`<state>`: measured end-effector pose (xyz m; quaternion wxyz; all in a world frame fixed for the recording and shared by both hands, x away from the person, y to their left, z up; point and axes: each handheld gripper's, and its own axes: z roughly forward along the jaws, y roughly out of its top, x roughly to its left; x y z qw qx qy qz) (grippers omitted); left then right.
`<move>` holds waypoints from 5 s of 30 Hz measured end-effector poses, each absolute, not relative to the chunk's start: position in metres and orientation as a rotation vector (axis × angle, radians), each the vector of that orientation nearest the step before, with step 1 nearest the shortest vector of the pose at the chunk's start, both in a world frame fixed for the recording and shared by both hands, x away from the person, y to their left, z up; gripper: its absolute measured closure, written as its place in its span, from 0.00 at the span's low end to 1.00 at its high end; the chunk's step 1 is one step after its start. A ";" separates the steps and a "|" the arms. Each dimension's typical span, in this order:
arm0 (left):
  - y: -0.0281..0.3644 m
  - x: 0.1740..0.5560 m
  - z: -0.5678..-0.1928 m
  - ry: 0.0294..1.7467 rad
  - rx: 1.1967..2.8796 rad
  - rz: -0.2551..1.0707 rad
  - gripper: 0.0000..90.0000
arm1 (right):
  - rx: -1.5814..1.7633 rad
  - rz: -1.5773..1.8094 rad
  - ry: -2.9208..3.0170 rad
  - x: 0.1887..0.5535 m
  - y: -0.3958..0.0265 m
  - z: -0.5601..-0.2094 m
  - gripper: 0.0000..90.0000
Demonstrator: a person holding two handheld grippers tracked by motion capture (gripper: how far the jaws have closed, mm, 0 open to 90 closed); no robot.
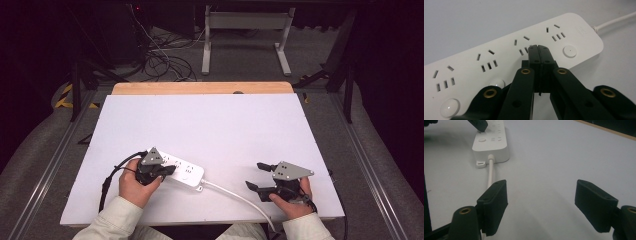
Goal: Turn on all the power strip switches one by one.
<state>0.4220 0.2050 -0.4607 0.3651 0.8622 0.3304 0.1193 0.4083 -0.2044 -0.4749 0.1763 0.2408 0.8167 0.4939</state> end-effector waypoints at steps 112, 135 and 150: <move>0.169 0.410 -0.464 0.723 2.248 0.358 1.00 | 0.682 1.396 2.320 0.409 -0.205 -0.476 0.29; 0.167 0.408 -0.466 0.722 2.236 0.331 1.00 | 0.678 1.396 2.325 0.409 -0.205 -0.476 0.29; 0.166 0.408 -0.467 0.737 2.248 0.385 1.00 | 0.672 1.397 2.330 0.409 -0.203 -0.477 0.29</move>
